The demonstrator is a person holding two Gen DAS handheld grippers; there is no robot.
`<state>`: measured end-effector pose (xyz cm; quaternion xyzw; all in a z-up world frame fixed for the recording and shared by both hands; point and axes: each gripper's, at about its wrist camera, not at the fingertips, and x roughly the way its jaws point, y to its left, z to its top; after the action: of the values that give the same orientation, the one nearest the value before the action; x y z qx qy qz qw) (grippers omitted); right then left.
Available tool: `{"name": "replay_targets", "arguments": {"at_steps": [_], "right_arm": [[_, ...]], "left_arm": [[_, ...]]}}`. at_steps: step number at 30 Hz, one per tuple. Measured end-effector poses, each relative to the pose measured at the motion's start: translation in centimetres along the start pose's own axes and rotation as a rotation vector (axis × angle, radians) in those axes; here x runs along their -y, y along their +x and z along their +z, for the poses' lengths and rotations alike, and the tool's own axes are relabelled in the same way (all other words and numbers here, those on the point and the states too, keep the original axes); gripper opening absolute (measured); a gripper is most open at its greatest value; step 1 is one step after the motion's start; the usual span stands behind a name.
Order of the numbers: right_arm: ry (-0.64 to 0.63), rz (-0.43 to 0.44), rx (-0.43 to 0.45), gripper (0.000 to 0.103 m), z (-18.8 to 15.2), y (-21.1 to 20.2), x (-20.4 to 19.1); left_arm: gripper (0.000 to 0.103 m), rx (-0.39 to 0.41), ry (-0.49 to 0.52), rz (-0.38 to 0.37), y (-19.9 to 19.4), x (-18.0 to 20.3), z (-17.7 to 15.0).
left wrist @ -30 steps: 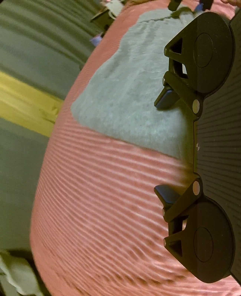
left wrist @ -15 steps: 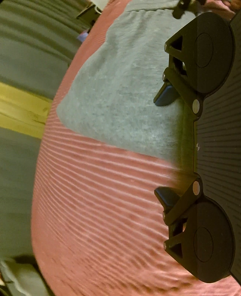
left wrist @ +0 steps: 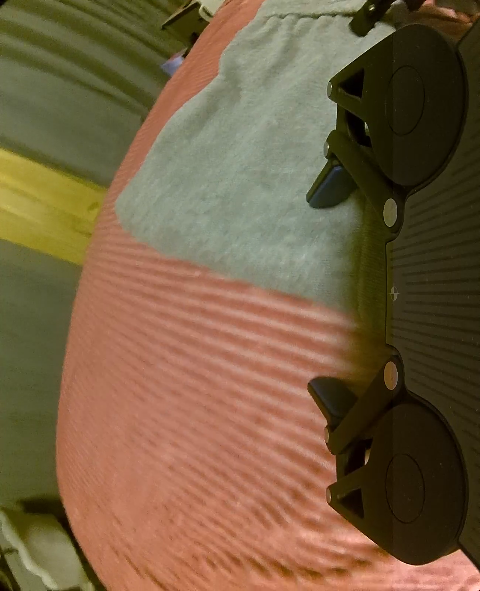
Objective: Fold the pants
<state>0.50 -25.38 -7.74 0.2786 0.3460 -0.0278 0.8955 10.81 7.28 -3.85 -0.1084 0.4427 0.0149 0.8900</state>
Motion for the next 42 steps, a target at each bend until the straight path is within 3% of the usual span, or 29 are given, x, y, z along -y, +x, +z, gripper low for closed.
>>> {"name": "replay_targets", "arguments": {"at_steps": [2,4,8,15,19,21,26,28,31,34,37,42], "right_arm": [[0.005,-0.003,-0.002,0.099,0.0,-0.3,-0.1],[0.009,-0.005,0.001,0.099,-0.1,-0.4,-0.2],[0.017,0.000,-0.001,0.099,-0.1,-0.7,-0.2],[0.035,0.011,-0.003,0.099,0.2,-0.2,0.2],[0.034,0.012,-0.007,0.099,0.4,0.0,0.3],[0.032,0.011,-0.007,0.099,0.4,0.0,0.2],[0.034,0.009,-0.011,0.099,0.4,0.1,0.2],[0.038,0.007,-0.024,0.099,0.6,0.1,0.2],[0.055,0.022,-0.071,0.099,1.7,0.3,0.2],[0.078,0.068,-0.117,0.099,3.6,1.1,0.8],[0.089,0.114,-0.167,0.099,5.1,2.5,1.3],[0.058,0.197,-0.305,0.099,7.7,4.8,1.9]], "left_arm": [[0.102,0.034,-0.040,0.025,-0.7,-0.7,0.1],[0.101,0.011,-0.113,-0.010,-1.1,-2.1,0.3],[0.101,-0.226,-0.198,-0.209,-0.2,-4.3,0.6],[0.101,-0.224,-0.098,-0.257,-0.8,-3.7,0.8],[0.097,-0.266,-0.139,-0.284,0.9,-4.1,0.8],[0.088,-0.248,-0.136,-0.281,0.9,-4.2,1.0],[0.089,-0.203,-0.154,-0.190,-0.1,-4.9,1.0],[0.086,-0.174,-0.171,-0.210,-0.6,-5.3,1.5],[0.094,-0.151,-0.098,-0.292,-0.8,-5.1,2.7],[0.094,-0.171,-0.006,-0.369,0.5,-3.8,3.9],[0.094,-0.202,0.065,-0.396,2.7,-2.5,5.0],[0.093,-0.268,0.108,-0.506,5.8,-1.0,6.4]]}}
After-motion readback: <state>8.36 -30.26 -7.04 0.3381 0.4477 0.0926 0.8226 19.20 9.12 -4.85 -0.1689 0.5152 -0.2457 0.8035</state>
